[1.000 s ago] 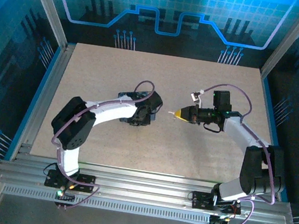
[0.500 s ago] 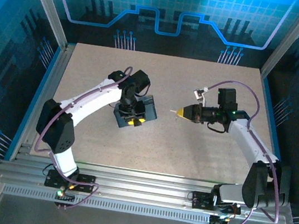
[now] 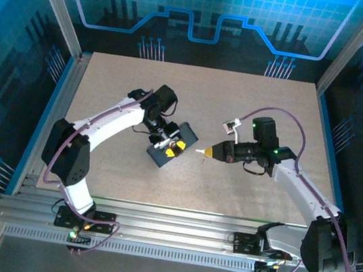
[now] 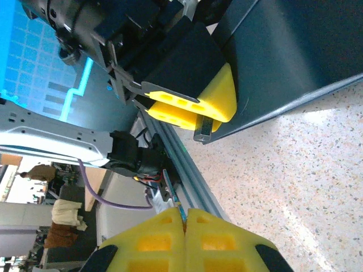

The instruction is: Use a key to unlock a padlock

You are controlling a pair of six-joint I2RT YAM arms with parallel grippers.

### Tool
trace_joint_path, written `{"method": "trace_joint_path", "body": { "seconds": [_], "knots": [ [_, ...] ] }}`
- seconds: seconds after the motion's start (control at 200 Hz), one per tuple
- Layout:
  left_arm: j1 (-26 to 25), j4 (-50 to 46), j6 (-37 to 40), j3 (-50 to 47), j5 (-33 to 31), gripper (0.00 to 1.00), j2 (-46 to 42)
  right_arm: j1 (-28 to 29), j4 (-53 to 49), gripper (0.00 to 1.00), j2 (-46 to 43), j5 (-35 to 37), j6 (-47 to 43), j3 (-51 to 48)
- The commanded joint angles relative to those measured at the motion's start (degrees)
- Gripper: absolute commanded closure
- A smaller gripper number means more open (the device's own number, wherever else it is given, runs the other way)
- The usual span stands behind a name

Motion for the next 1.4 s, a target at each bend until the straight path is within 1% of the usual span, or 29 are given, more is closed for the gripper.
{"method": "trace_joint_path", "body": {
  "seconds": [0.0, 0.11, 0.235, 0.37, 0.555, 0.685, 0.965, 1.395],
  "knots": [
    [0.9, 4.1, -4.5, -0.8, 4.8, 1.00, -3.0, 1.8, 7.5, 1.00, 0.0, 2.7, 1.5, -1.1],
    [1.9, 4.6, -5.2, -1.2, 4.9, 1.00, -3.3, 3.3, 8.0, 1.00, 1.7, 5.0, 1.0, 0.0],
    [2.7, 7.5, -7.5, -2.6, 5.4, 1.00, -4.1, 4.9, 8.4, 1.00, 4.7, 6.4, 1.8, 1.5],
    [3.0, 7.9, -8.4, -2.6, 5.6, 1.00, -4.3, 5.9, 10.6, 1.00, 6.2, 7.1, 3.3, 1.3],
    [3.4, 10.3, -11.4, -3.8, 5.5, 1.00, -5.2, 8.4, 14.0, 1.00, 6.3, 10.6, 5.2, 1.3],
    [3.8, 11.1, -12.5, -4.3, 5.3, 1.00, -5.8, 8.8, 15.9, 1.00, 6.1, 13.5, 7.1, 0.3],
    [4.4, 12.8, -13.8, -5.2, 5.2, 1.00, -6.6, 9.6, 21.9, 1.00, 8.6, 12.7, 11.0, -1.4],
    [4.8, 14.8, -15.4, -6.3, 5.0, 1.00, -7.6, 11.3, 24.3, 1.00, 10.6, 13.5, 12.5, -1.3]
  ]
}}
